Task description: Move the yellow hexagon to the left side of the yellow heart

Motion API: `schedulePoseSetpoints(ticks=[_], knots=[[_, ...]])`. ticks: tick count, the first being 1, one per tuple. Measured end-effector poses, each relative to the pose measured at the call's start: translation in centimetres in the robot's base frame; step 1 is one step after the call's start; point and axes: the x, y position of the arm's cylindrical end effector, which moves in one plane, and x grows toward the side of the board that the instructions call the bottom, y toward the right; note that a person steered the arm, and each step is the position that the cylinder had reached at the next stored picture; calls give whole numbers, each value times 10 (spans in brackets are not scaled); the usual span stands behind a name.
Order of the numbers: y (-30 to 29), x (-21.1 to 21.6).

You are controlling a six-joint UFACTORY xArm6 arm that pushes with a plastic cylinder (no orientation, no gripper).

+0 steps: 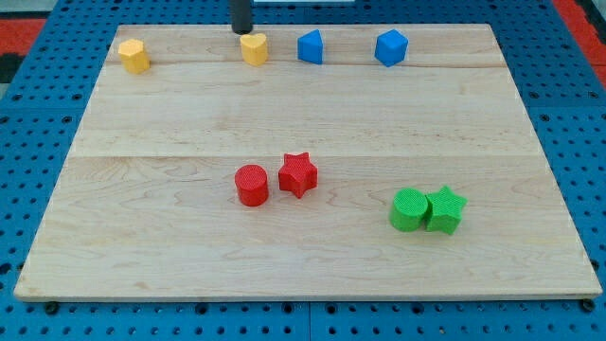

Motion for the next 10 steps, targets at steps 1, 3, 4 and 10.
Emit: schedulePoseSetpoints(ticks=[1,3,4,10], knots=[[-38,-1],[-115,13],[-145,38],[-145,85]])
